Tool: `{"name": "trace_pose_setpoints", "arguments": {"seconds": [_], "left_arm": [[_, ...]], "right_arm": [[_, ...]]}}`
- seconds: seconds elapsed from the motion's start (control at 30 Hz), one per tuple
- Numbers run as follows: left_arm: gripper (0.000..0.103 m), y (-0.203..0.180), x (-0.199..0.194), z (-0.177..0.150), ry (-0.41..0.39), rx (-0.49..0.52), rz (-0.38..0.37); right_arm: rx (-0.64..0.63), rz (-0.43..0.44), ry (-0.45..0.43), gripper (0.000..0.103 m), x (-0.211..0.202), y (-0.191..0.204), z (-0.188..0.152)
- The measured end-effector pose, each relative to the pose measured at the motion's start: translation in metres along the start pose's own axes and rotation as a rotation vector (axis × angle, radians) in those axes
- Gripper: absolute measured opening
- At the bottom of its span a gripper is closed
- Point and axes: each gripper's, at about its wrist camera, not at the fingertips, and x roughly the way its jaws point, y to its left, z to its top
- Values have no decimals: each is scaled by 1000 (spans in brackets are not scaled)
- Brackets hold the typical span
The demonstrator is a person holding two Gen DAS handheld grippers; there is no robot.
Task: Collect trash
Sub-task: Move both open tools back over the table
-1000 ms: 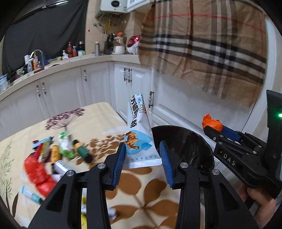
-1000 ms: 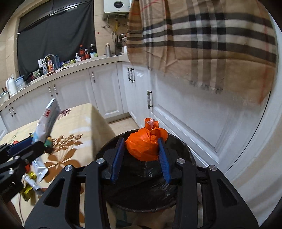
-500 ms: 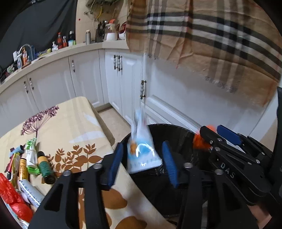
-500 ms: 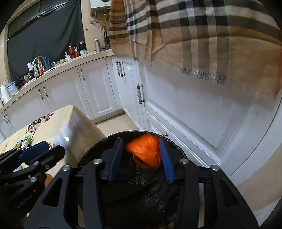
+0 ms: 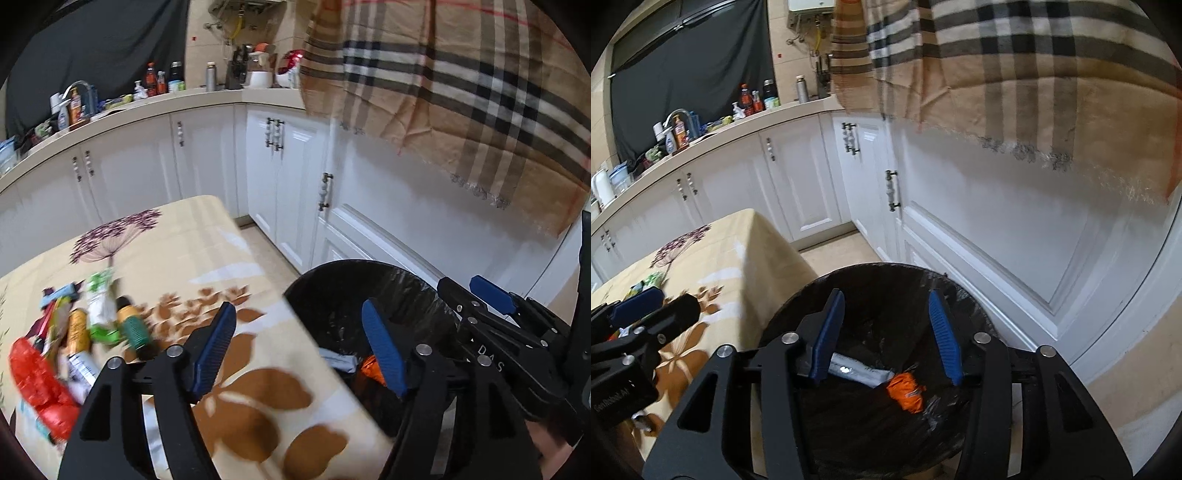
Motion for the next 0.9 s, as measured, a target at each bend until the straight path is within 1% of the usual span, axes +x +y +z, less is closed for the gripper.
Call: {"name": "trace_pose_setpoints", "arguments": {"seconds": [0.03,0.1,0.2,0.37,0.57,0.7,0.9], "left_arm": [[71,7,-8,-3,-8,-8,11],[74,18,-21,-7,-21,-18,34],[74,38,-41,-16,-32,-37,75],[75,81,-72,-37,-33,-82,155],[75,134,-106,-66,-30,-154,260],[75,162,-123,-83,-30,-196,303],[75,190,-139,-101,-29,-239,344]], "right_arm": [[-4,6,1,54,-3,4,-1],[-18,29,2,55,-12,17,-4],[-46,61,0,57,-24,36,-9],[-96,144,9,57,-46,76,-21],[-160,214,35,57,-62,121,-40],[-195,252,53,57,-69,148,-50],[-250,311,97,57,-72,184,-65]]}}
